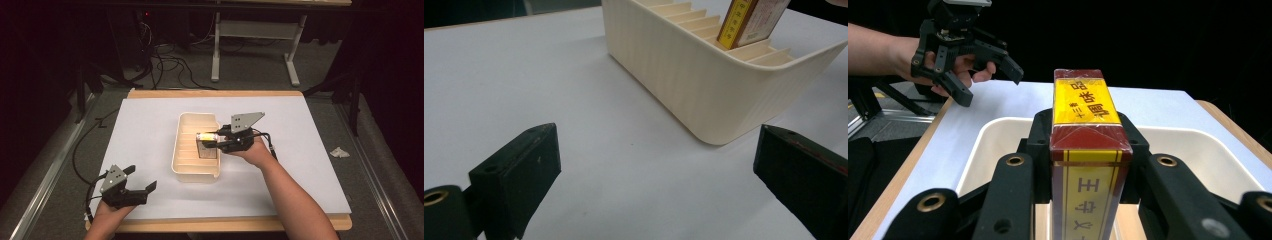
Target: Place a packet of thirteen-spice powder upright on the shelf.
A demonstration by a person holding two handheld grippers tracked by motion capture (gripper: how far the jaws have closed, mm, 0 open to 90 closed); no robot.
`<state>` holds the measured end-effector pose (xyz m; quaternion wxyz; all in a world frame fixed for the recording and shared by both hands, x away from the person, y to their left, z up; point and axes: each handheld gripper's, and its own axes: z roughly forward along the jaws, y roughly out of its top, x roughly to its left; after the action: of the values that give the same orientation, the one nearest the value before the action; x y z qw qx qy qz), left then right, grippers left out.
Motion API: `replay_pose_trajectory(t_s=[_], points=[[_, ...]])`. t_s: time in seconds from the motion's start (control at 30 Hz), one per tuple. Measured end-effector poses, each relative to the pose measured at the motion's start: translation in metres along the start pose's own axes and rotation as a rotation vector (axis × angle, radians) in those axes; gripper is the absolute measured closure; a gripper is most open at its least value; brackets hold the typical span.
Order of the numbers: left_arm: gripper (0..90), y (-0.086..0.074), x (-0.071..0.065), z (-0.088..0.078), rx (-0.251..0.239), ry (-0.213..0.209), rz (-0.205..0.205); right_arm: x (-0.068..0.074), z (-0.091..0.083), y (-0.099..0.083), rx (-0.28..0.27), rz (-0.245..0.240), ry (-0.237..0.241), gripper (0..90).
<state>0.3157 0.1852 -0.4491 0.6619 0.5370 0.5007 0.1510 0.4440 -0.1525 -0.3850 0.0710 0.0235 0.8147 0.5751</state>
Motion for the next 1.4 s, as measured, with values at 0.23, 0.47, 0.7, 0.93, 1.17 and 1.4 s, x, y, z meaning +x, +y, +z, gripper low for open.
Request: replay_pose_trajectory(t_s=[0.23, 0.47, 0.7, 0.93, 1.17, 1.4], points=[[5.6, 0.000, 0.000, 0.000, -0.003, 0.000, 0.000, 0.000, 0.009, 0.002, 0.001, -0.002, 0.002, 68.9], [5.7, 0.000, 0.000, 0.000, -0.002, -0.002, 0.000, 0.000, 0.012, 0.005, -0.005, 0.002, 0.002, 68.8], [5.7, 0.000, 0.000, 0.000, -0.002, -0.002, 0.001, 0.001, 0.015, 0.004, 0.011, 0.005, 0.002, 68.9], [5.8, 0.000, 0.000, 0.001, -0.001, -0.001, -0.003, 0.002, 0.021, -0.001, 0.042, 0.006, -0.001, 68.8], [5.9, 0.000, 0.000, 0.000, 0.001, -0.002, -0.002, 0.003, 0.027, -0.009, 0.052, 0.023, -0.012, 68.6], [6.0, 0.000, 0.000, 0.000, 0.002, -0.002, 0.000, 0.003, 0.029, -0.015, 0.069, 0.035, -0.013, 68.5]])
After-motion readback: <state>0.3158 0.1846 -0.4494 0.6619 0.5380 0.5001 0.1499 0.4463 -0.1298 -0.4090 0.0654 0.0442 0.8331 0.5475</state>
